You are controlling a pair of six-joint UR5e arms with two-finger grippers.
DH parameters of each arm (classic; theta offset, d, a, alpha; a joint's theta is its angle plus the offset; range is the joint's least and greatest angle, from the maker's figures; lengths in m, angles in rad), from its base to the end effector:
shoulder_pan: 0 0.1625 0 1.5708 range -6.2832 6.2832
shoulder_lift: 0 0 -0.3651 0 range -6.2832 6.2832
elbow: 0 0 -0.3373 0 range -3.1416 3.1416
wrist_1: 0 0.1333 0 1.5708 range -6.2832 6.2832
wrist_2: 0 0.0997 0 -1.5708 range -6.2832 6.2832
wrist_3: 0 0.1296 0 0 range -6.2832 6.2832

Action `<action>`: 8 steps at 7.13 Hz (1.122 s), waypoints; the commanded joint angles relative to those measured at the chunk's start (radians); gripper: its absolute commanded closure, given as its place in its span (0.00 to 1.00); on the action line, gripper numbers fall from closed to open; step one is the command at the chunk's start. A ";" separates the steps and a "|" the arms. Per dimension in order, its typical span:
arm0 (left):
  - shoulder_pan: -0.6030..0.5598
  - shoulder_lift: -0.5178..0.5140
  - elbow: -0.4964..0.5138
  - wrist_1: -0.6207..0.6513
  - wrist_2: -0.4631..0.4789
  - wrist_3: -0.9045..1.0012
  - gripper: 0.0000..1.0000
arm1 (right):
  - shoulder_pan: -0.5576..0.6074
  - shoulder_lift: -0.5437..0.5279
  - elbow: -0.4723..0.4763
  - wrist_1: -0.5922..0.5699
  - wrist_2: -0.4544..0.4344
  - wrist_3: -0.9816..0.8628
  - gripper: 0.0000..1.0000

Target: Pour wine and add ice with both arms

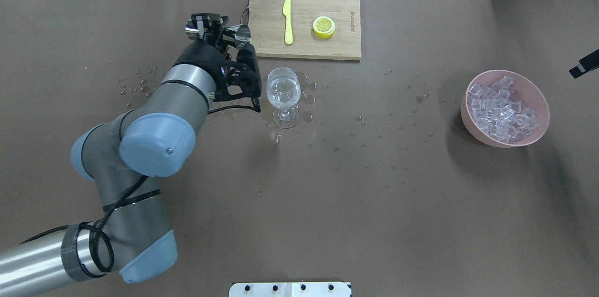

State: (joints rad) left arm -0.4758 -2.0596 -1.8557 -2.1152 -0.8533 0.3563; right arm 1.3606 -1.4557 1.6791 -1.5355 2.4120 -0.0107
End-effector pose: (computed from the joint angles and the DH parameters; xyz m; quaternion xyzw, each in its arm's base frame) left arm 0.3730 -0.4380 0.1770 0.6349 -0.0519 0.3304 0.6964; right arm -0.0662 -0.4862 0.5085 0.0768 -0.4146 -0.1521 0.8939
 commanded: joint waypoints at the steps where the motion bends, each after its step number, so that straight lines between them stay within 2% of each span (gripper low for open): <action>1: -0.079 0.168 0.015 -0.251 0.002 -0.283 1.00 | 0.000 0.000 -0.002 0.000 -0.001 0.000 0.00; 4: -0.196 0.266 0.142 -0.281 -0.001 -0.662 1.00 | 0.000 0.000 0.007 0.002 -0.001 0.000 0.00; 5: -0.275 0.295 0.183 -0.284 -0.066 -0.950 1.00 | 0.000 -0.002 0.011 0.002 -0.002 0.000 0.00; 6: -0.382 0.308 0.217 -0.301 -0.252 -1.027 1.00 | 0.000 0.000 0.002 0.002 -0.010 -0.002 0.00; 7: -0.420 0.300 0.296 -0.380 -0.360 -1.051 1.00 | 0.000 0.000 0.008 0.003 -0.010 0.000 0.00; 8: -0.415 0.297 0.410 -0.535 -0.371 -1.062 1.00 | 0.000 0.000 0.011 0.003 -0.008 0.000 0.00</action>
State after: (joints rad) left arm -0.8685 -1.7610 -1.5608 -2.5079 -1.1623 -0.6704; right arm 1.3606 -1.4559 1.6870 -1.5330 2.4035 -0.0111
